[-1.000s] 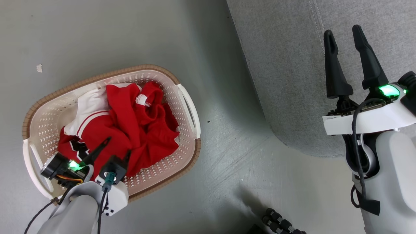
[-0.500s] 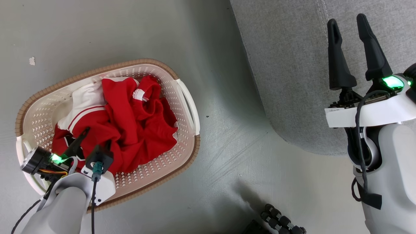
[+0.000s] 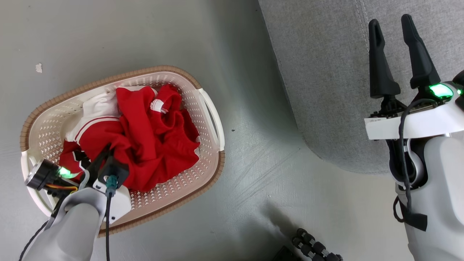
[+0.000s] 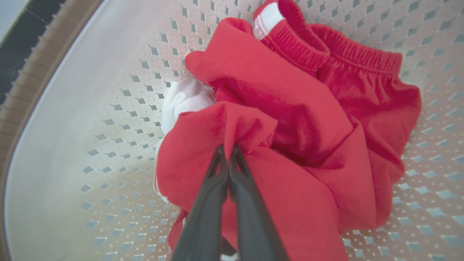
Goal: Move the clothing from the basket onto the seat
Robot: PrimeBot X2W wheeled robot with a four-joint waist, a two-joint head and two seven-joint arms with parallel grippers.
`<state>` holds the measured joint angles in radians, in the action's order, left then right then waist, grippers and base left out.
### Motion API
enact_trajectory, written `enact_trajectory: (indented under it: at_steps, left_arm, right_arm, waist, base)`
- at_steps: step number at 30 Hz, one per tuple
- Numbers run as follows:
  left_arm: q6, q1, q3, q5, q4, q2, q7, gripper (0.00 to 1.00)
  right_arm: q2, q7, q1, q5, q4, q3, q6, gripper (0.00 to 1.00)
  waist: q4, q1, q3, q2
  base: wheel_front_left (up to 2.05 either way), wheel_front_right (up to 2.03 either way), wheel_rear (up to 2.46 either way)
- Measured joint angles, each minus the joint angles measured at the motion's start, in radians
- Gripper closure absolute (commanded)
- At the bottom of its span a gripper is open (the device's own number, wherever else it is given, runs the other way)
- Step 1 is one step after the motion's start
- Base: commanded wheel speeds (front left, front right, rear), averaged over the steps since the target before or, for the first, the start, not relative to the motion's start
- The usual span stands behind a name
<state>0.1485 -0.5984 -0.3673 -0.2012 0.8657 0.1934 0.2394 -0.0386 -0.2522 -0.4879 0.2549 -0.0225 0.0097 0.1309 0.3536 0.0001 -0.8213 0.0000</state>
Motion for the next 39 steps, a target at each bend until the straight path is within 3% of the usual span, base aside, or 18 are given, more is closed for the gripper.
enact_trajectory:
  at_steps: [16, 39]
  left_arm:
    - [-0.021, -0.023, 0.003, 0.033, -0.131, 0.032, 0.009, 1.0]
    - [0.016, 0.139, 0.107, 0.168, -0.607, 0.072, 0.01, 1.0]
  right_arm:
    - [0.0, 0.0, -0.015, -0.001, 0.029, 0.005, 0.0, 0.0]
    - [-0.005, 0.0, -0.015, -0.065, 0.069, 0.077, 0.0, 0.0]
  waist:
    - [-0.03, 0.0, 0.043, 0.0]
    - [-0.109, 0.0, 0.184, 0.0]
  base:
    - [0.0, 0.0, 0.0]
    - [0.0, 0.0, 0.0]
